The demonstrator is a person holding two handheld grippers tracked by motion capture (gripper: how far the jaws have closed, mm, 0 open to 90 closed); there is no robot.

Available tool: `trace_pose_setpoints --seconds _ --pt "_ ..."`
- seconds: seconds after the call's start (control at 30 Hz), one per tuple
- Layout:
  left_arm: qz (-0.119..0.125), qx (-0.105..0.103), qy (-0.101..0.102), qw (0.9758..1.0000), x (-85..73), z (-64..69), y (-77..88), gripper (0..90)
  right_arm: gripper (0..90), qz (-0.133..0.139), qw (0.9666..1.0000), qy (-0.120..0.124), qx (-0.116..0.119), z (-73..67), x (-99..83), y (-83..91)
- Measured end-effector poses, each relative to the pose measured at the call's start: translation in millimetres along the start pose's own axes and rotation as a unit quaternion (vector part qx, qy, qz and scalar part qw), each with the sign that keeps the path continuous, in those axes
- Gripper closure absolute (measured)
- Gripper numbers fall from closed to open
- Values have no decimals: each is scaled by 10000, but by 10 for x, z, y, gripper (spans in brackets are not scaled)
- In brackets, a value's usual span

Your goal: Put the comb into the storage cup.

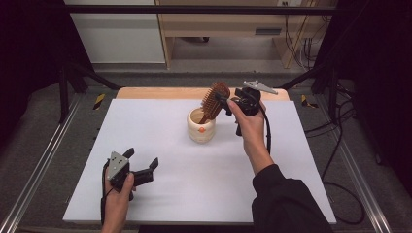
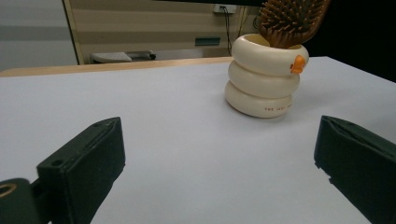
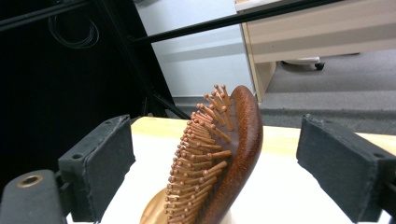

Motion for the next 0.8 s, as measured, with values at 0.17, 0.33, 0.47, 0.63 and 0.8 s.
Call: trace_pose_setpoints --seconds 0.17,0.33,0.47,0.63,0.8 --pt "93 52 35 9999 13 -33 28 20 92 9 9996 260 123 11 23 103" --pt "187 116 82 9997 27 -92 58 20 85 -14 9986 489 190 32 39 196" --pt "213 182 103 9996 33 -140 90 20 67 -8 9978 654 108 49 53 282" --pt "253 242 123 9993 45 -196 142 20 57 23 9970 774 4 53 89 377" --pt "299 343 101 9989 62 -256 196 20 68 92 9969 786 29 47 141 453"
Point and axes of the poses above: each handheld gripper's, and its own axes: y roughly backward along the jaws, x roughly out of its top, z roughly to its right, the point moved 1 cm from there along -y, roughly forward along the jaws, and after that the axes turned 1 degree about z, right-handed, at the moved point
